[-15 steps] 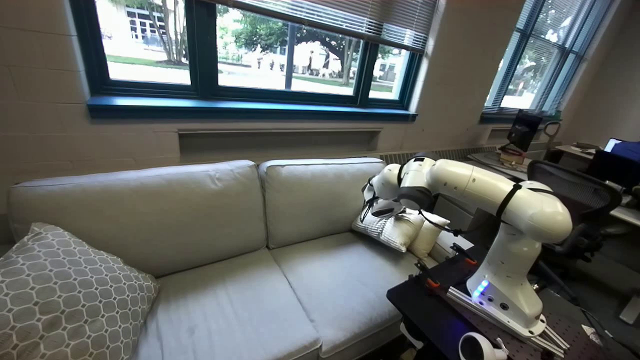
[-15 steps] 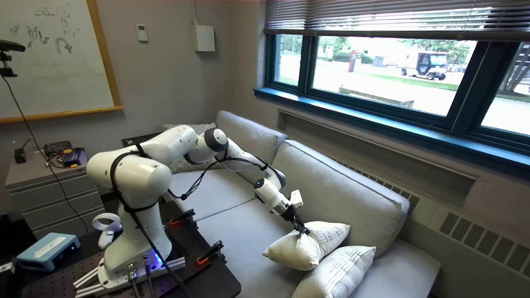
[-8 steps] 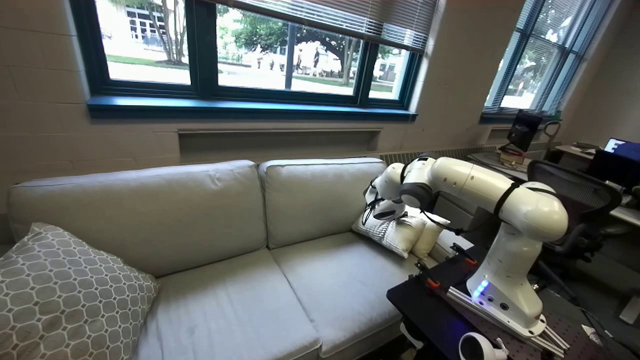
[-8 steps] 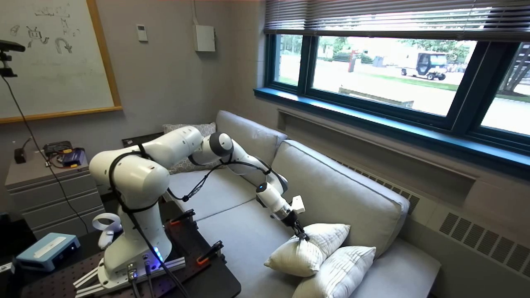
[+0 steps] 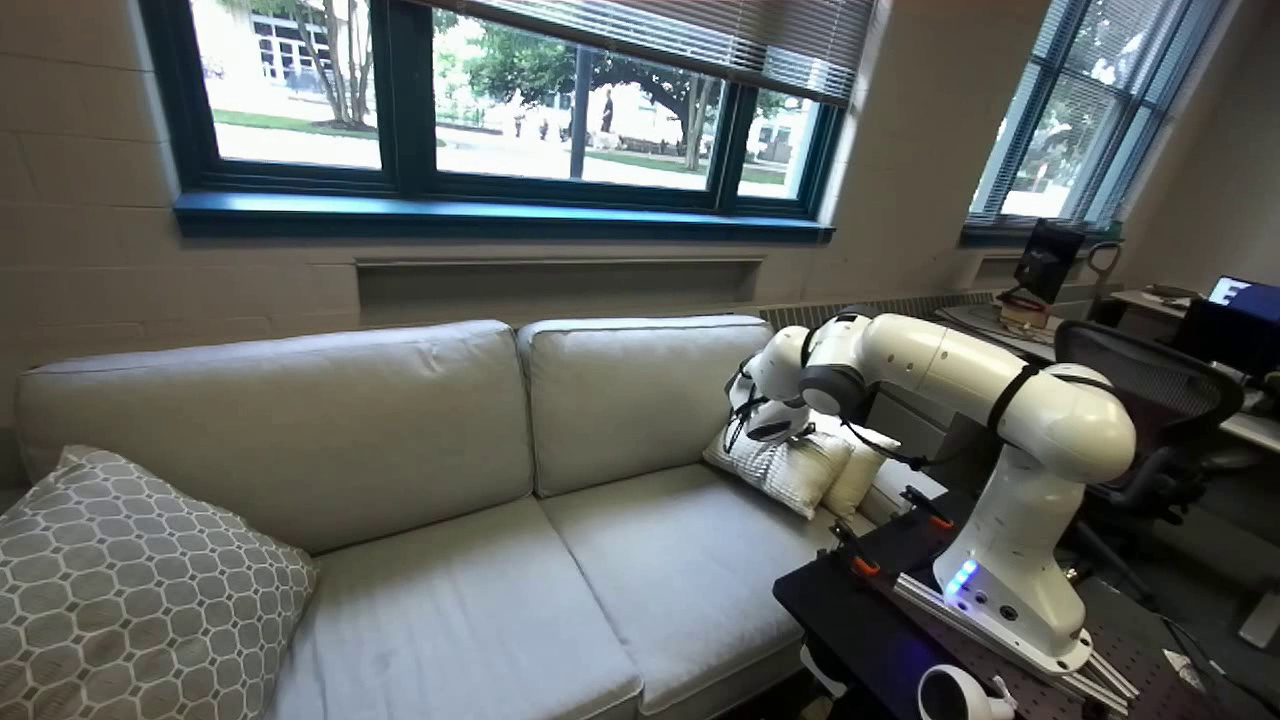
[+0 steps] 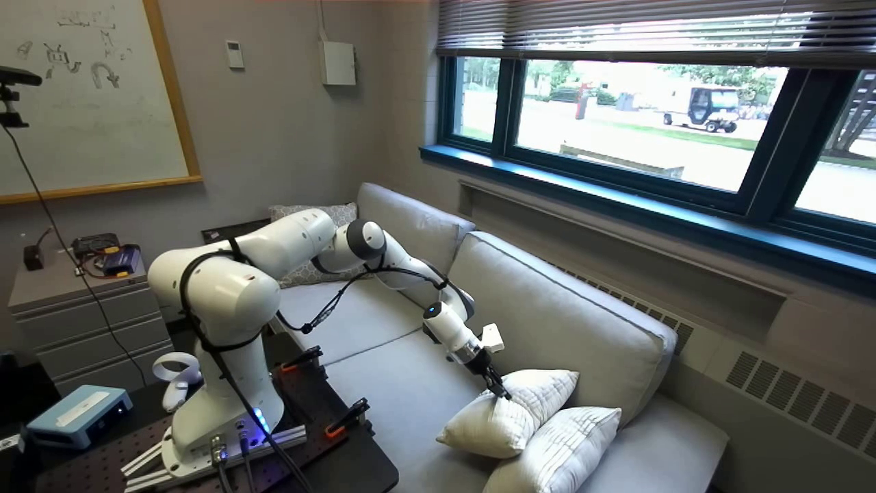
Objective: Put the two pillows properly on the right side of the couch
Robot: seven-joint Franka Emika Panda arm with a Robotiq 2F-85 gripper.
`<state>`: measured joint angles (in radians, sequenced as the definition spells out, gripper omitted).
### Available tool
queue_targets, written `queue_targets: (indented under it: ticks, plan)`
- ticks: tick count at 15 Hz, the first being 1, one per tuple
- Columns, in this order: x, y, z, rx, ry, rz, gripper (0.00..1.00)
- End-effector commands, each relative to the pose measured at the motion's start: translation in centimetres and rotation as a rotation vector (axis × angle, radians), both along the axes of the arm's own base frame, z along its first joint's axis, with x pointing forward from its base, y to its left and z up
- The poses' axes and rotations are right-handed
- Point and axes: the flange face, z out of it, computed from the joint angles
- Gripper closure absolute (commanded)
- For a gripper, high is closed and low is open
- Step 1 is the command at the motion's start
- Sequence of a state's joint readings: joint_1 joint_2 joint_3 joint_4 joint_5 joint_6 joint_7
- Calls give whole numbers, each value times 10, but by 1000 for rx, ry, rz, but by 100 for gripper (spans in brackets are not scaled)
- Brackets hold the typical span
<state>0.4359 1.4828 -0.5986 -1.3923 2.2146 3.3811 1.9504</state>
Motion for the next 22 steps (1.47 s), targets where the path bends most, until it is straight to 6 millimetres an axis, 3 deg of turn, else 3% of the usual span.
queue_targets:
  ticks: [1, 5, 6, 10, 13, 18, 20, 22]
  plan:
    - [10, 1, 12, -10, -36, 0, 34]
    - [16, 8, 32, -56, -62, 19, 3]
    - [19, 12, 42, -79, -73, 29, 0]
    - [41, 41, 99, -181, -144, 110, 0]
    - [74, 85, 149, -220, -206, 255, 0]
    - [114, 154, 189, -193, -270, 527, 0]
    - [117, 164, 197, -169, -299, 636, 0]
    - [124, 161, 201, -132, -315, 750, 0]
